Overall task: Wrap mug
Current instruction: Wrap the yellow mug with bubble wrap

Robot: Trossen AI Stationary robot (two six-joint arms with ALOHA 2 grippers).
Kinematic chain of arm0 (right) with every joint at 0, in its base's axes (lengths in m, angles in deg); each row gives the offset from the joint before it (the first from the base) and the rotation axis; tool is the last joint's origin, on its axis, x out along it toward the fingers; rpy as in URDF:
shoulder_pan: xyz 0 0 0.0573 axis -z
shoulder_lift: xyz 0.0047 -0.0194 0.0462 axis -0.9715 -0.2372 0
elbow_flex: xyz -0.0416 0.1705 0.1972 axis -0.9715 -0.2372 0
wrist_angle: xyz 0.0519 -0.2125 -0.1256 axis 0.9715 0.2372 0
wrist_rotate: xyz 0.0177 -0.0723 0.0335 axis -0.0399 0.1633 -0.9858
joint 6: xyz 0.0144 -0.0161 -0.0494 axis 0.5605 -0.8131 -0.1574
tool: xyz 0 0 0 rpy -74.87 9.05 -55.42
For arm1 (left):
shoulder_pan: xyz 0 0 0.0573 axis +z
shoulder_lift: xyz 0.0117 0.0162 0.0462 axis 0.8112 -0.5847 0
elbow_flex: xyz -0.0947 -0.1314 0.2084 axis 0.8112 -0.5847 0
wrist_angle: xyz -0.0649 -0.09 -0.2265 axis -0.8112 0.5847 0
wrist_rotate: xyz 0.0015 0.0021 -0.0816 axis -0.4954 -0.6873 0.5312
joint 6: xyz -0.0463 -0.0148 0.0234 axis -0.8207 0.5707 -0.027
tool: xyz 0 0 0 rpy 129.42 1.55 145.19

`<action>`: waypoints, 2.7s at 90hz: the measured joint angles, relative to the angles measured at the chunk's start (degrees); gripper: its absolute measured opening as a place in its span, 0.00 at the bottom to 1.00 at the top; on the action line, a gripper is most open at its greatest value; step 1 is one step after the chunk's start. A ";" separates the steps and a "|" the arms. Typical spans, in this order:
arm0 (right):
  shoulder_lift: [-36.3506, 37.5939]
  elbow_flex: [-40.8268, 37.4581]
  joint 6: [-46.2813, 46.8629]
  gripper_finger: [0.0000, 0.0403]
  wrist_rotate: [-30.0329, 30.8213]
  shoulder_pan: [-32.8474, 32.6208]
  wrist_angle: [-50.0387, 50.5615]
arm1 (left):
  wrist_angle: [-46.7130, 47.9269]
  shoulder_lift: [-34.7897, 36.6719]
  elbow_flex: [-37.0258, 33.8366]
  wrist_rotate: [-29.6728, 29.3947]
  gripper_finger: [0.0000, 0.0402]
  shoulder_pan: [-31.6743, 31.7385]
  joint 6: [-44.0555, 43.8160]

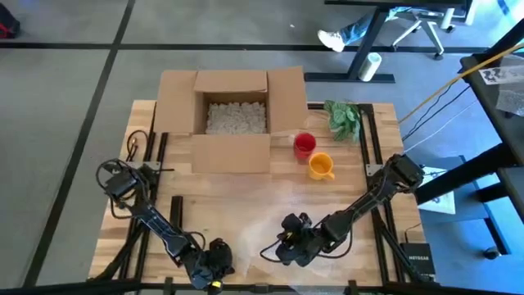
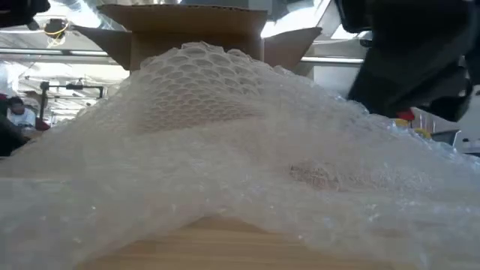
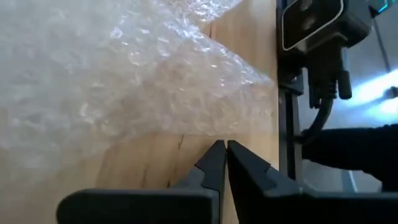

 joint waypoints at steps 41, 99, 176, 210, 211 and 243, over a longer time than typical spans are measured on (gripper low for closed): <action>-3.11 0.02 -0.79 0.00 -1.92 0.29 -1.83 | -6.47 -0.31 -0.01 0.35 0.00 1.50 5.86; -7.58 0.08 -1.13 0.00 -12.71 0.18 -6.45 | 10.10 -1.71 0.56 -0.73 0.00 0.78 -3.40; -0.98 10.97 5.30 0.00 -11.06 -7.39 24.36 | 70.22 9.77 -0.56 -2.21 0.00 -2.75 -32.90; -1.02 15.08 -1.78 0.00 -6.68 -4.54 18.91 | 63.24 15.30 0.53 -6.99 0.00 -7.63 -35.13; -1.08 15.08 -1.70 0.00 -6.75 -4.56 18.83 | 63.17 15.52 0.59 -7.42 0.00 -7.79 -35.13; -5.26 15.08 3.11 0.00 -9.00 -5.75 18.73 | 51.76 17.98 0.84 -26.50 0.00 -8.02 -19.95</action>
